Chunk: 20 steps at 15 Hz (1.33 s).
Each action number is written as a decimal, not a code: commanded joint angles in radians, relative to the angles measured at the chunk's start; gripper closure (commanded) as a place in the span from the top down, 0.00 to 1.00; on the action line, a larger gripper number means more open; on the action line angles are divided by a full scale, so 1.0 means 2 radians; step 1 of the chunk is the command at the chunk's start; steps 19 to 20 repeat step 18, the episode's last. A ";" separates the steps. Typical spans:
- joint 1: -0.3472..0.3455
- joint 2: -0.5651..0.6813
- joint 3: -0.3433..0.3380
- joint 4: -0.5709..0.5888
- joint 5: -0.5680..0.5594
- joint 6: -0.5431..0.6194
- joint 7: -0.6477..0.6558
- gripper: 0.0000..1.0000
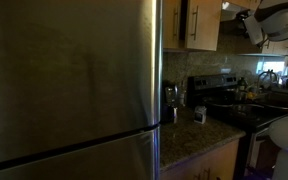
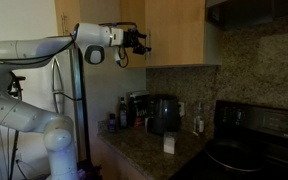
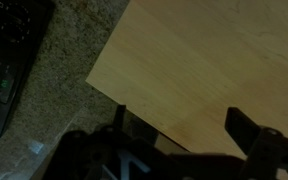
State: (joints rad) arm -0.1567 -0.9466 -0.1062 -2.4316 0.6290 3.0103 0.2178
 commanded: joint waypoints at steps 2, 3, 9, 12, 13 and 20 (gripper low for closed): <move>0.009 0.003 -0.003 -0.005 -0.027 0.009 0.020 1.00; 0.011 0.007 0.000 -0.005 -0.032 0.015 0.028 1.00; 0.024 0.073 0.030 0.036 -0.063 0.070 0.067 1.00; 0.028 0.056 0.025 0.021 -0.077 0.056 0.074 1.00; 0.028 0.057 0.025 0.021 -0.078 0.056 0.074 1.00; 0.028 0.050 0.023 0.021 -0.077 0.056 0.074 1.00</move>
